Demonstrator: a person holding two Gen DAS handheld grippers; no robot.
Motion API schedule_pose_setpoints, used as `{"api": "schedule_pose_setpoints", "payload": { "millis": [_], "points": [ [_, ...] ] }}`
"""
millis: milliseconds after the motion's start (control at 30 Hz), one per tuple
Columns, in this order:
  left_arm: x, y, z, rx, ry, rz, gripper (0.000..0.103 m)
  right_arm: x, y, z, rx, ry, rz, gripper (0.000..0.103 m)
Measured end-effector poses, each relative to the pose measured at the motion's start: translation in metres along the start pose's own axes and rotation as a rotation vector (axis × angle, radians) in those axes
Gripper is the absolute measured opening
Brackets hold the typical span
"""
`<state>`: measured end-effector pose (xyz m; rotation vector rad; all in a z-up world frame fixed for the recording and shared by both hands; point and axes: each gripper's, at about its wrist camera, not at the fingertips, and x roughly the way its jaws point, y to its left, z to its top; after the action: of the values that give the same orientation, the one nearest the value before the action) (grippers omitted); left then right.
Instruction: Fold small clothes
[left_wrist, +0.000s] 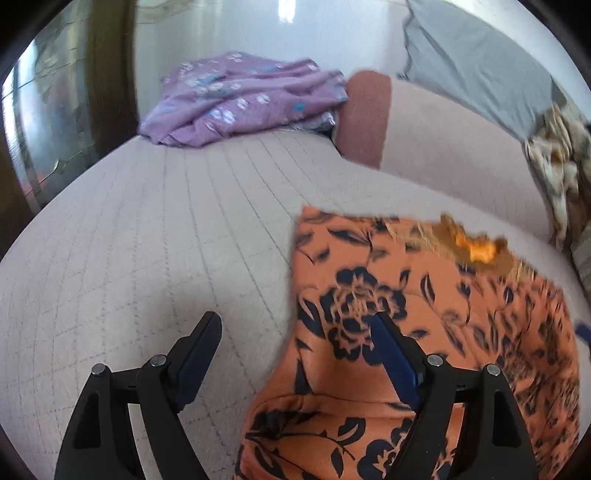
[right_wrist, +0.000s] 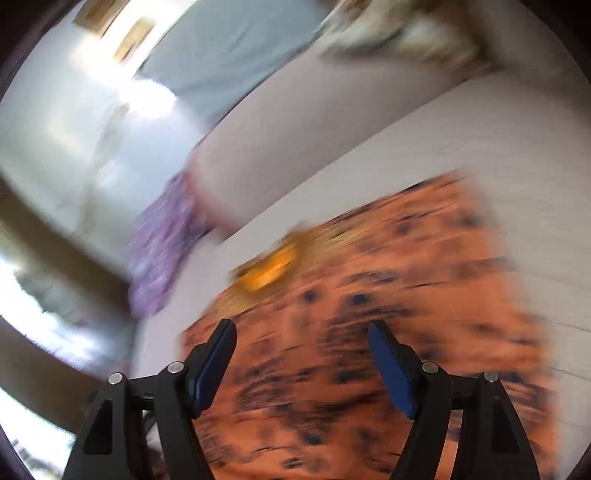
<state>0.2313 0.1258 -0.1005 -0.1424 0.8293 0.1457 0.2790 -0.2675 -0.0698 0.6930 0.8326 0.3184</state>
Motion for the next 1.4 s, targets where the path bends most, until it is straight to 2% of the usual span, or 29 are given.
{"api": "schedule_pose_setpoints", "payload": {
  "millis": [67,100,133,200,267,300,333,367,400,433,500,567,600,667,733,833,900,933,967,1033,1067,1100,1133,1233,1267,1300,1333,1367,1400],
  "points": [
    [0.023,-0.002,-0.008,0.016,0.122,-0.006,0.084,0.033,-0.007,0.008,-0.022,0.072,0.025,0.079],
    [0.021,-0.001,-0.009,0.009,0.093,-0.012,0.086,0.051,-0.021,0.012,-0.013,0.114,-0.032,0.078],
    [0.018,-0.001,-0.007,0.011,0.095,-0.013,0.086,0.065,-0.045,0.016,0.078,0.14,-0.111,0.072],
    [0.018,0.002,-0.007,0.0,0.101,-0.018,0.086,0.05,-0.062,0.021,0.234,0.026,-0.01,0.071],
    [0.021,0.002,-0.006,-0.013,0.1,-0.012,0.087,0.038,-0.052,0.028,0.191,-0.038,0.049,0.078],
    [0.02,0.0,-0.006,-0.009,0.097,-0.004,0.087,0.04,-0.051,0.031,0.135,-0.045,0.029,0.084],
    [0.02,0.0,-0.006,-0.005,0.093,-0.003,0.088,0.048,-0.058,0.032,0.124,-0.015,-0.094,0.084],
    [0.02,0.001,-0.006,-0.004,0.093,-0.007,0.088,0.055,-0.074,0.032,0.176,0.017,-0.112,0.079],
    [0.02,0.002,-0.006,-0.009,0.091,-0.012,0.087,0.049,-0.077,0.032,0.214,-0.009,-0.071,0.079],
    [0.02,0.003,-0.006,-0.017,0.077,-0.016,0.087,0.044,-0.075,0.035,0.228,-0.029,-0.043,0.079],
    [0.018,0.004,-0.005,-0.031,0.068,0.003,0.087,0.02,-0.061,0.042,0.164,-0.106,-0.045,0.079],
    [0.009,0.005,-0.003,-0.04,0.019,0.01,0.087,0.0,-0.061,0.049,0.13,-0.185,-0.097,0.079],
    [0.002,0.004,-0.002,-0.041,-0.022,0.006,0.087,-0.01,-0.067,0.052,0.132,-0.216,-0.154,0.079],
    [-0.01,0.0,-0.001,-0.029,-0.09,-0.004,0.087,-0.016,-0.087,0.058,0.159,-0.209,-0.263,0.079],
    [-0.013,-0.006,-0.003,-0.012,-0.113,-0.041,0.087,-0.006,-0.096,0.059,0.167,-0.157,-0.279,0.078],
    [-0.002,-0.019,-0.011,0.053,-0.057,-0.072,0.087,0.021,-0.093,0.065,0.09,-0.059,-0.281,0.063],
    [0.015,-0.026,-0.018,0.096,0.03,-0.073,0.087,0.051,-0.089,0.07,0.033,0.026,-0.364,0.029],
    [0.022,-0.026,-0.019,0.103,0.068,-0.063,0.087,0.056,-0.093,0.073,0.014,0.025,-0.401,0.02],
    [0.022,-0.024,-0.019,0.094,0.067,-0.064,0.087,0.054,-0.092,0.074,0.02,0.0,-0.426,0.013],
    [0.021,-0.02,-0.018,0.066,0.063,-0.073,0.087,0.055,-0.082,0.074,-0.013,-0.066,-0.488,0.009],
    [0.023,-0.019,-0.018,0.063,0.072,-0.073,0.087,0.062,-0.082,0.069,-0.057,-0.051,-0.591,0.009],
    [0.023,-0.018,-0.018,0.064,0.07,-0.073,0.087,0.068,-0.091,0.068,-0.049,-0.012,-0.592,0.009],
    [0.023,-0.019,-0.018,0.063,0.066,-0.074,0.087,0.065,-0.087,0.068,-0.044,-0.031,-0.576,0.01],
    [0.012,-0.012,-0.015,0.014,0.004,-0.074,0.087,0.043,-0.06,0.062,-0.051,-0.151,-0.549,0.013],
    [0.003,-0.01,-0.014,-0.01,-0.03,-0.076,0.087,0.039,-0.044,0.058,-0.06,-0.186,-0.51,0.016],
    [0.0,-0.008,-0.011,-0.027,-0.048,-0.083,0.087,0.037,-0.025,0.05,-0.073,-0.194,-0.403,0.03],
    [-0.002,-0.005,-0.01,-0.043,-0.06,-0.093,0.087,0.045,-0.012,0.047,-0.085,-0.177,-0.339,0.045],
    [0.001,-0.003,-0.008,-0.049,-0.051,-0.098,0.087,0.051,-0.002,0.038,-0.105,-0.139,-0.261,0.088],
    [0.006,-0.003,-0.009,-0.044,-0.028,-0.094,0.087,0.068,0.006,0.027,-0.123,-0.072,-0.173,0.099]
  ]
}}
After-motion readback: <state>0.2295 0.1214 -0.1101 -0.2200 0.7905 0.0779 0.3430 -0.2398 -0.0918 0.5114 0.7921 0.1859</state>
